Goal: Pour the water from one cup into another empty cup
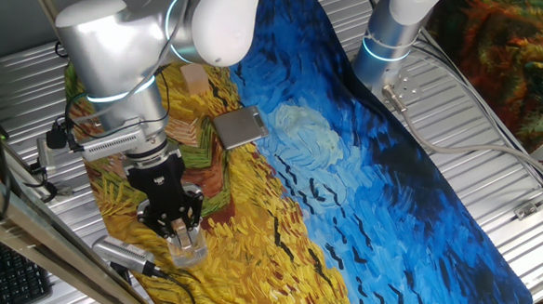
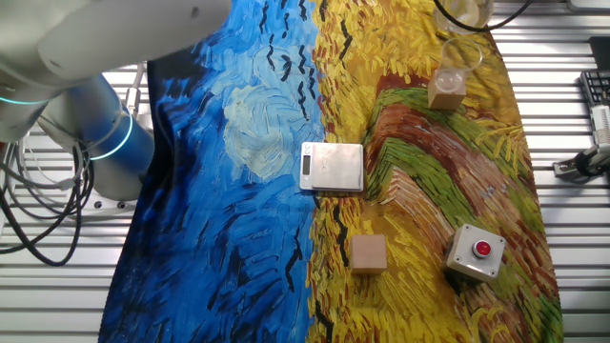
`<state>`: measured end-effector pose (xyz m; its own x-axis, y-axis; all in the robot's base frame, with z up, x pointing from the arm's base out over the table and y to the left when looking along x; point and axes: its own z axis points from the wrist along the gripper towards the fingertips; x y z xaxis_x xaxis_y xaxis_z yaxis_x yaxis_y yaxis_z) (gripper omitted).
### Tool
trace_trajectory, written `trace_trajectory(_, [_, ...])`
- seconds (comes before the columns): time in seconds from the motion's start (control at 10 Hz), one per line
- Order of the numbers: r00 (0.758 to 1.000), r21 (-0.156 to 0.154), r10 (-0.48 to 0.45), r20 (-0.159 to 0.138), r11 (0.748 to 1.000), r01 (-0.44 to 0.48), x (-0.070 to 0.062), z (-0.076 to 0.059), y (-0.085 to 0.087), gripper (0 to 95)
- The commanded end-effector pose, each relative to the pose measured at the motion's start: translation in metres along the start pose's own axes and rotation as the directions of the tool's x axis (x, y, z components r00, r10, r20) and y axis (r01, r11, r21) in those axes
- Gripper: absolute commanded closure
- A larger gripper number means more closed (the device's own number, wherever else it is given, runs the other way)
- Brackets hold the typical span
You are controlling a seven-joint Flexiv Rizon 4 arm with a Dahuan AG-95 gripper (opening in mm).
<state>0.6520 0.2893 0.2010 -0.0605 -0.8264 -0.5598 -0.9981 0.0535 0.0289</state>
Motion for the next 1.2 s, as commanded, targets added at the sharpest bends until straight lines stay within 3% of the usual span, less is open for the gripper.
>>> trace_trajectory(0.1, [1.000, -0.001, 0.001, 0.007, 1.000, -0.001, -0.0002, -0.0001, -0.0005, 95.0])
trace_trajectory(1.2, [0.998, -0.011, 0.009, 0.056, 1.000, -0.008, 0.0022, -0.0082, 0.0021, 95.0])
